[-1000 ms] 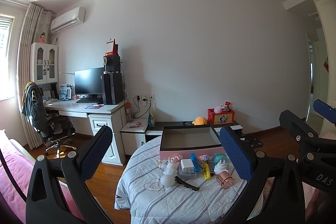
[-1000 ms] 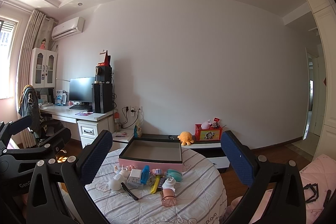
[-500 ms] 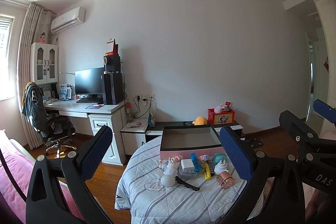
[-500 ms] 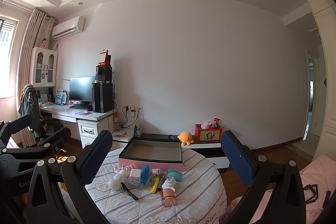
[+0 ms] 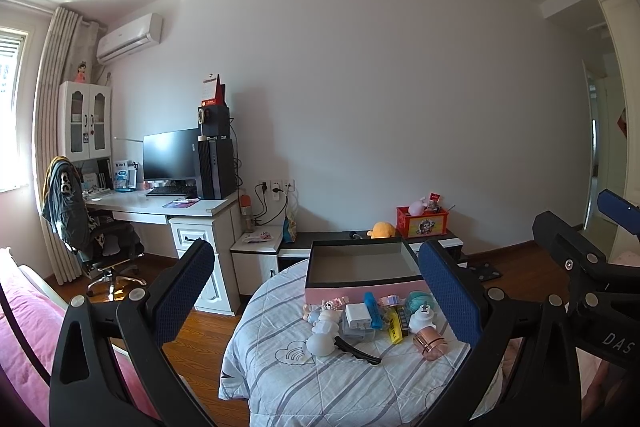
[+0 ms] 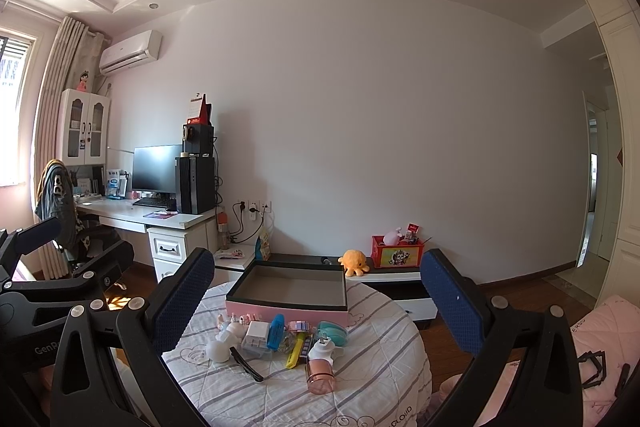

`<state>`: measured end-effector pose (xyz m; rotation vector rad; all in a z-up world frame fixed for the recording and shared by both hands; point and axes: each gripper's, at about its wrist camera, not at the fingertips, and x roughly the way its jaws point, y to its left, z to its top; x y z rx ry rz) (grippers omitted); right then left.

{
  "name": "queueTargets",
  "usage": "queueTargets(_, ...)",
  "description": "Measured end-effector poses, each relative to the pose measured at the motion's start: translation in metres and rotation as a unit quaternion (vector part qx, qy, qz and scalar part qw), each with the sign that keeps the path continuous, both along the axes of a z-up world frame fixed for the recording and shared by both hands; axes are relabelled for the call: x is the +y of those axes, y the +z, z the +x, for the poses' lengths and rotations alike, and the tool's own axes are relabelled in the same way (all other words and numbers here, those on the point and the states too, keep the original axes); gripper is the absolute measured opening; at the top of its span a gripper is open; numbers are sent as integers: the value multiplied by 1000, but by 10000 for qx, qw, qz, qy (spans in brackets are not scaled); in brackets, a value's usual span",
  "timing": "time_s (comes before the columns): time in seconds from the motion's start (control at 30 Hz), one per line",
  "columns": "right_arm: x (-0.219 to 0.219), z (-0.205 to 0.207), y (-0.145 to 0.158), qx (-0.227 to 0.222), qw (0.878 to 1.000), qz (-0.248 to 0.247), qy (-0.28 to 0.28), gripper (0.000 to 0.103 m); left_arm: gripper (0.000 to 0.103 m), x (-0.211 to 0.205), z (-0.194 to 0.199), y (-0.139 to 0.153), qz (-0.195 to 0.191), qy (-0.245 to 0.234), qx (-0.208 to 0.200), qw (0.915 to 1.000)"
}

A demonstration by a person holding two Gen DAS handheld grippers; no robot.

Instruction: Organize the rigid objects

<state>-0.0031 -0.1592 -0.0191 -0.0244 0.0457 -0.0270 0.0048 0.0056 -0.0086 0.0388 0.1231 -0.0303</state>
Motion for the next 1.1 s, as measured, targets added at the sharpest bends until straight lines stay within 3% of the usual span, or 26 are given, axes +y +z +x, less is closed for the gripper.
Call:
queueTargets(0.47,-11,23,-14,110,9998,70,151,103,103,-2,28,-13,-20,-90,184,9998)
queueTargets(0.7,-23,55,-42,451,9987,102,193,103,103,6,81,-56,-23,10,911,9958)
queueTargets(0.87,-40,99,-90,1266,9916,162,204,103,103,4,128,-112,-14,-78,1835,9830)
queueTargets(1.0,-61,138,-145,2033,9786,239,211,103,103,-7,166,-156,-71,-194,2611,9651)
queueTargets(1.1,-68,149,-163,2250,9737,277,212,103,103,-18,192,-184,-317,-232,3043,9518)
